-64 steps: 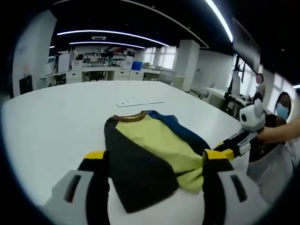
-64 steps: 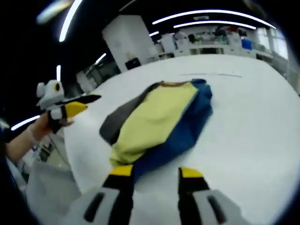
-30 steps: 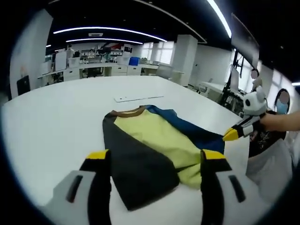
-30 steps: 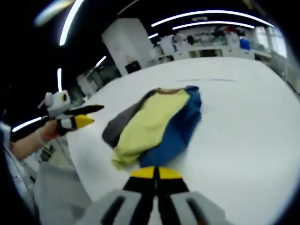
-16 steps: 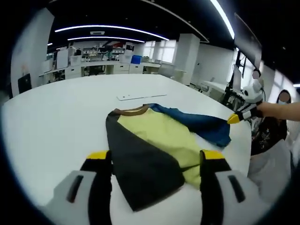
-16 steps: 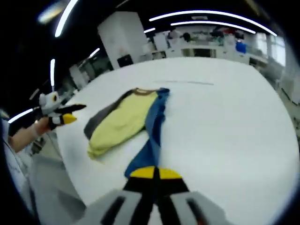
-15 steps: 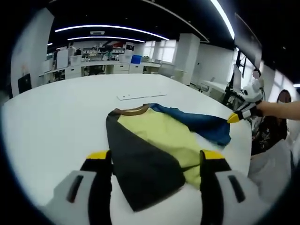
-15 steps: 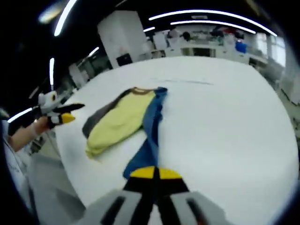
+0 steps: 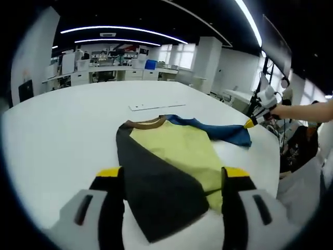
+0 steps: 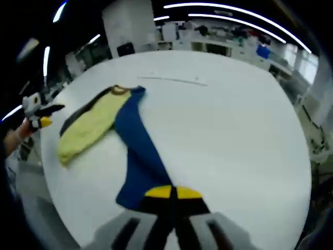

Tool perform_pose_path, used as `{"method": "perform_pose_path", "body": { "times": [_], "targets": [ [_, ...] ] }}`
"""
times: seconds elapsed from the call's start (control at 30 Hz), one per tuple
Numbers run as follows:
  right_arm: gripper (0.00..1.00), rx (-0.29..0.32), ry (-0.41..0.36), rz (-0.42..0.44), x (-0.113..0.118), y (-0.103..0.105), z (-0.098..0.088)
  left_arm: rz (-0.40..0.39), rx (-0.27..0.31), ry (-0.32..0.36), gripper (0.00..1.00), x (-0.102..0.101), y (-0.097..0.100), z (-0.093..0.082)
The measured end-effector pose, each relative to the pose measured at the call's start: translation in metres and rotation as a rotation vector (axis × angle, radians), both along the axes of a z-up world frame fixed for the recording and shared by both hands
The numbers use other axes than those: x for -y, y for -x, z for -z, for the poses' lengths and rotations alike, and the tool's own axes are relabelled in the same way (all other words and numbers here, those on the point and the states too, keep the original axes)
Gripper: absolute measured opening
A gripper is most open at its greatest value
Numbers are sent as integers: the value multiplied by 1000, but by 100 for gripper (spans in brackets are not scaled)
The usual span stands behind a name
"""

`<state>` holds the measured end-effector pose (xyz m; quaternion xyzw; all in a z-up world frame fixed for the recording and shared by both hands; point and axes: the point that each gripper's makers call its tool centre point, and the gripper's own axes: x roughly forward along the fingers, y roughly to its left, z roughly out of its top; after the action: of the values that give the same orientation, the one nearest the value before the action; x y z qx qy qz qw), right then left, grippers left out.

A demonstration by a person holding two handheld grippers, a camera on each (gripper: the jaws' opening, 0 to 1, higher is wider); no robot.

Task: Fold the garment on the visible template until the final outline fits inside the template.

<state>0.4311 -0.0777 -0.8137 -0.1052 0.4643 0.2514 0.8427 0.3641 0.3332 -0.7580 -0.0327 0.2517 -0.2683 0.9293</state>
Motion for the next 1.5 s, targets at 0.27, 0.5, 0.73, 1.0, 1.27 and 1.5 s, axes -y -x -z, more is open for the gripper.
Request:
{"method": "perform_pose_path", "body": {
  "times": [0.27,0.5,0.73,1.0,1.27,1.5],
  "targets": [
    [0,3,120,-17,30,-48,14,-14,-14,9,72,-1,-5,5],
    [0,38,219,-55,45,-78,11,-41,-14,17,72,-8,-7,5],
    [0,25,267,-32,55,-98,17,-57,-23,21,72,-8,-7,7],
    [0,45,305,-45,68,-107,19,-68,-38,15,72,-9,-3,11],
    [0,42,257,9,71,-109,20,-82,-40,16,73,-16,-1,11],
    [17,140,24,170,61,-101,-2,-80,-45,20,73,-14,3,14]
  ]
}}
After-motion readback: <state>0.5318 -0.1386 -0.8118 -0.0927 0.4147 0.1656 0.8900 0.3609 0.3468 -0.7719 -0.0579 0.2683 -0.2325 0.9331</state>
